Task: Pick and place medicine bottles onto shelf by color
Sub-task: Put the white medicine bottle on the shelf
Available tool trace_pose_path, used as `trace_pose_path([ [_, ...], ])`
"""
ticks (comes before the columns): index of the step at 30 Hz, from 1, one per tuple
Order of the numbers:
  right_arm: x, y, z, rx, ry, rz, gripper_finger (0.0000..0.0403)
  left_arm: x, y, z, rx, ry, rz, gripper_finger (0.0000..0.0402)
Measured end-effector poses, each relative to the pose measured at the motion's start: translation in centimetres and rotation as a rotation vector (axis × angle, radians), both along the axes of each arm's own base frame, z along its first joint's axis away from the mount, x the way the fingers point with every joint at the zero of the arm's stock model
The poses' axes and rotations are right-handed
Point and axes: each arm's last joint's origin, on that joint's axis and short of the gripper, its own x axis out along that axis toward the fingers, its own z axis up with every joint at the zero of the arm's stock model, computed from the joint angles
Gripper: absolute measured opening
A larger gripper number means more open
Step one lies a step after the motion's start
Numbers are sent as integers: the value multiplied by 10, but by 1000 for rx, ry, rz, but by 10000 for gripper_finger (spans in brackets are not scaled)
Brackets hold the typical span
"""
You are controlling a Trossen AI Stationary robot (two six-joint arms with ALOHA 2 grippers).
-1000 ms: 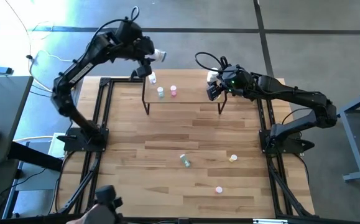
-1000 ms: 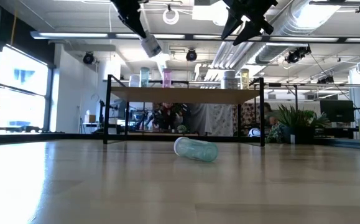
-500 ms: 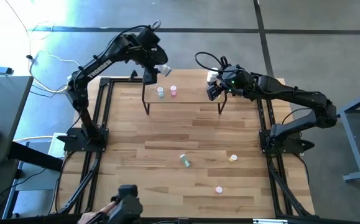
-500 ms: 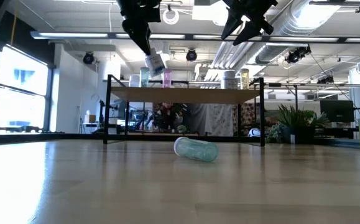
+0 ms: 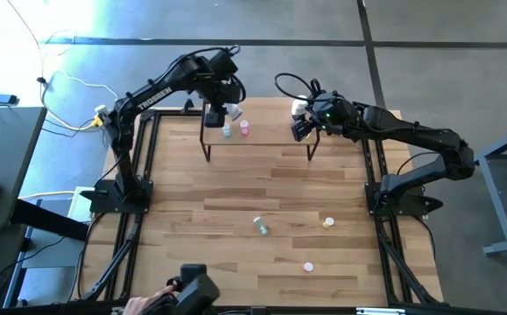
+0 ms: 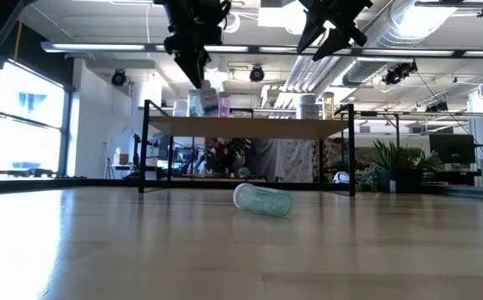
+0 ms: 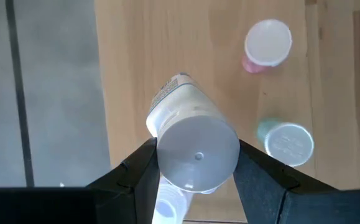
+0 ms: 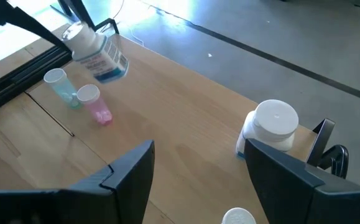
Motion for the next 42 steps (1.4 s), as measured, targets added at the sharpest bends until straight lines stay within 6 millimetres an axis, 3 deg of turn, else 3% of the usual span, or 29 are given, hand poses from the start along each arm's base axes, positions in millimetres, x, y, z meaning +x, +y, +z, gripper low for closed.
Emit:
trace_pose_path([
  [27, -1, 1, -2, 9, 17, 4, 240, 2, 0, -2, -2, 9, 13, 165],
  [42, -1, 1, -2, 9, 17, 4, 240, 11, -11, -3, 57, 68, -88, 169],
])
